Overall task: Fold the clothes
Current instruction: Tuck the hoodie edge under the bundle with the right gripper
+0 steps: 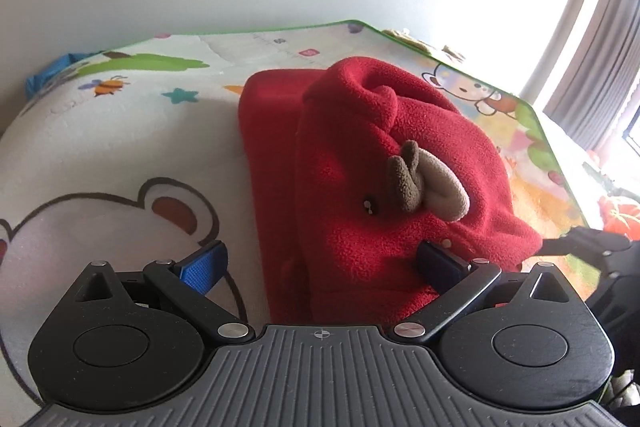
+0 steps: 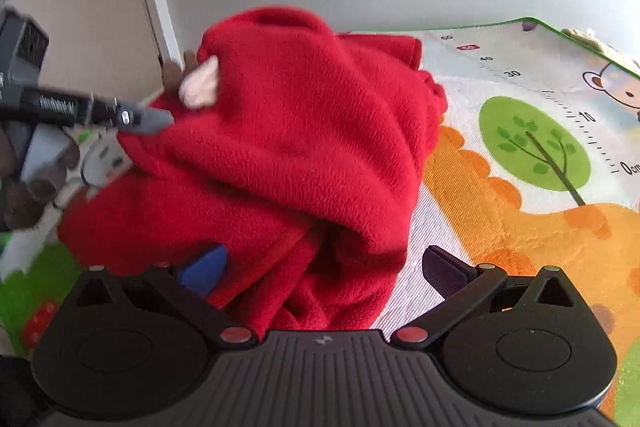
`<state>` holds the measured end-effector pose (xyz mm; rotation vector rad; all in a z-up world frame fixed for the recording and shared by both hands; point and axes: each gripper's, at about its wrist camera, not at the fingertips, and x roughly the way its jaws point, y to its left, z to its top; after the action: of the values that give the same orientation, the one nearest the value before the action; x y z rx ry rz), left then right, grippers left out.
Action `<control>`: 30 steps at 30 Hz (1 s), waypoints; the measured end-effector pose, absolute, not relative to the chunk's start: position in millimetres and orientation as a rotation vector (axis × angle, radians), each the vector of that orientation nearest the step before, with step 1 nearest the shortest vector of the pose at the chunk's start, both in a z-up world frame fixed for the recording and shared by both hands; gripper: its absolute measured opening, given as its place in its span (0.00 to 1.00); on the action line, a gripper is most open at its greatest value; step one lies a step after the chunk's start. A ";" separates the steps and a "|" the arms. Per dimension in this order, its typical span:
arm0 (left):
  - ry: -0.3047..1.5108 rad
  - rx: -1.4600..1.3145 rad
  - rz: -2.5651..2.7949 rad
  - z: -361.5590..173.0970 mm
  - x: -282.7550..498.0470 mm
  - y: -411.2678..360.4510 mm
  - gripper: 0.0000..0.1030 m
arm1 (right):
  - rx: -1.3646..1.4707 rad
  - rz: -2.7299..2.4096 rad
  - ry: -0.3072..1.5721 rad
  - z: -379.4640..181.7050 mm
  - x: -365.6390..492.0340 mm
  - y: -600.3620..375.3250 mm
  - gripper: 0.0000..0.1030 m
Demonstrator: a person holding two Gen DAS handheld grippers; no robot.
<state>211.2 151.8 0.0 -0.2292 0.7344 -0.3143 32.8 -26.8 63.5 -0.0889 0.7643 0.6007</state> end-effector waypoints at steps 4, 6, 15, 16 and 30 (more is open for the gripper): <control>0.746 -0.267 -0.331 -3.2 211.2 155.1 1.00 | 0.052 0.644 0.737 77.0 28.6 -44.8 1.00; 0.752 -0.286 -0.339 -4.8 211.2 156.7 1.00 | 0.064 0.655 0.720 80.5 27.9 -48.8 1.00; 0.761 -0.396 -0.486 -7.3 207.9 162.3 1.00 | 0.143 0.662 0.723 93.4 29.1 -62.2 0.96; 0.738 -0.405 -0.533 -2.0 205.7 162.2 1.00 | 0.182 0.659 0.719 97.4 33.9 -68.5 0.97; 0.876 -0.437 -0.484 -29.8 284.3 175.8 1.00 | 0.369 0.585 0.873 64.3 148.7 -56.5 1.00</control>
<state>284.3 175.8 -29.8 -0.4368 0.8761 -0.4837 148.7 -56.5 64.3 0.3686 0.8728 0.5855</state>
